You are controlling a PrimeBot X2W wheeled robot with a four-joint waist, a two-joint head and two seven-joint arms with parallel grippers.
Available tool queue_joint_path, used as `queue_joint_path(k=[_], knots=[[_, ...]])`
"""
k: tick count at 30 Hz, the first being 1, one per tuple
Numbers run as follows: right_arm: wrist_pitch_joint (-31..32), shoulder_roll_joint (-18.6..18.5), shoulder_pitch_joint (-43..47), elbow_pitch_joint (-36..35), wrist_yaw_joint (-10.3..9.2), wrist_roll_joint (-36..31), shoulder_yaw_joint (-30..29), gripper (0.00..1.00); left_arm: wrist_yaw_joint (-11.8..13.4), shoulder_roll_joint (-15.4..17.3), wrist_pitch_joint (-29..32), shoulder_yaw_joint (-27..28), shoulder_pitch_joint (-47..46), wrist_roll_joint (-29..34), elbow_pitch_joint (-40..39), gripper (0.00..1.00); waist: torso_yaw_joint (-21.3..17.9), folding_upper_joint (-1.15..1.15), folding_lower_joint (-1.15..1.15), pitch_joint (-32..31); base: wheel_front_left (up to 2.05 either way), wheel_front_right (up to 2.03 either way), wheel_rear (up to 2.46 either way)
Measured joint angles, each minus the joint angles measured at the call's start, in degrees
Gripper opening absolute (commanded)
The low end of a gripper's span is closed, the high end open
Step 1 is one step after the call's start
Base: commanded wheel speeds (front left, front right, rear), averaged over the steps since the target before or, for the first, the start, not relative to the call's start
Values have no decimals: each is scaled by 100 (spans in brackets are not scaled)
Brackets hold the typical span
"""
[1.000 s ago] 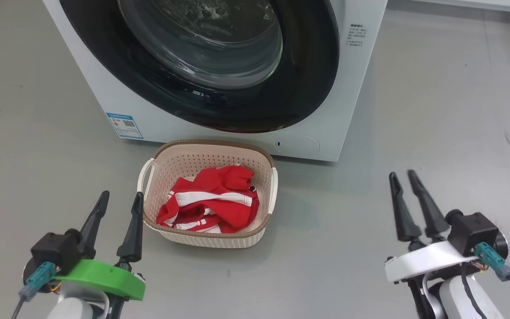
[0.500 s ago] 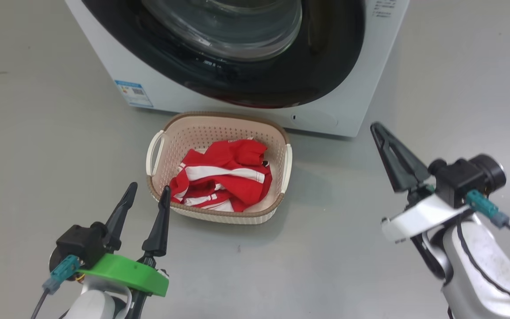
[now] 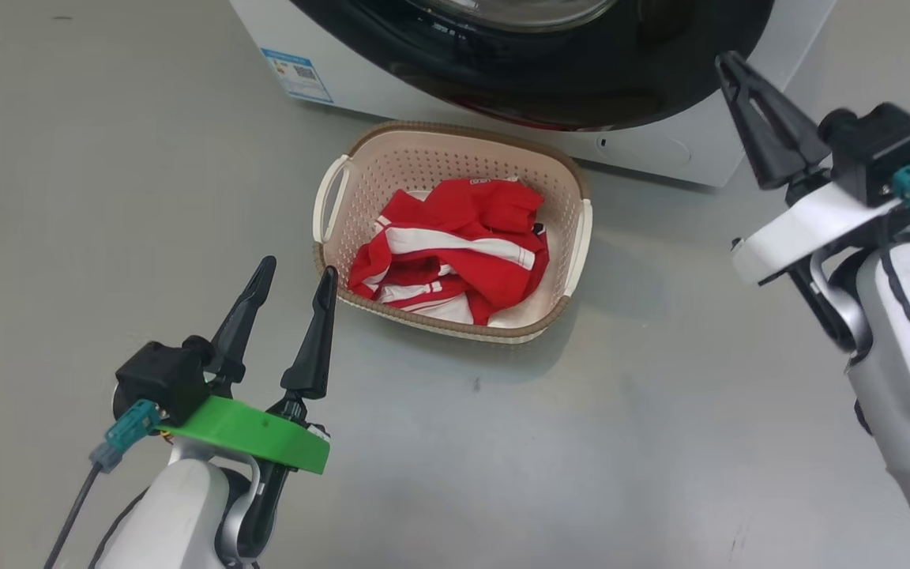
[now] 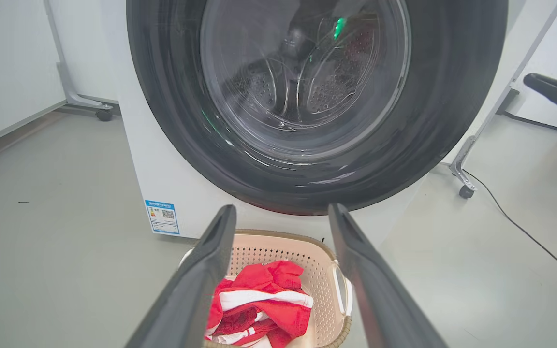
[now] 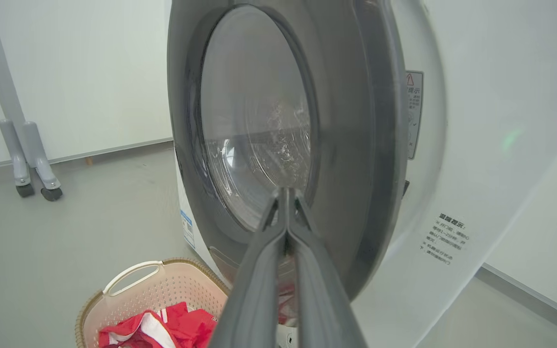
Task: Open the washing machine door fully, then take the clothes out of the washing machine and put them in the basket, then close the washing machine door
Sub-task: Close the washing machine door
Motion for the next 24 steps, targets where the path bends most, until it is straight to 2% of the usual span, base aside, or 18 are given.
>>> queue_joint_path(k=[6,10,16,24], knots=[[167,-269,-685,122,0,153,138,0,0,-46,0,-2,-82,-93,5,100,279,0,0,338,0,0,0],[221,-375,-1028,224,0,421,256,0,0,-234,0,151,-131,-481,-3,100,445,0,0,547,0,0,0],[279,-555,-1457,480,1,475,448,0,0,-227,0,189,-311,-506,-23,100,626,0,0,821,0,0,0],[260,-791,-1822,853,19,537,332,0,0,-238,0,130,-418,-559,-7,100,758,0,0,1038,0,0,0]])
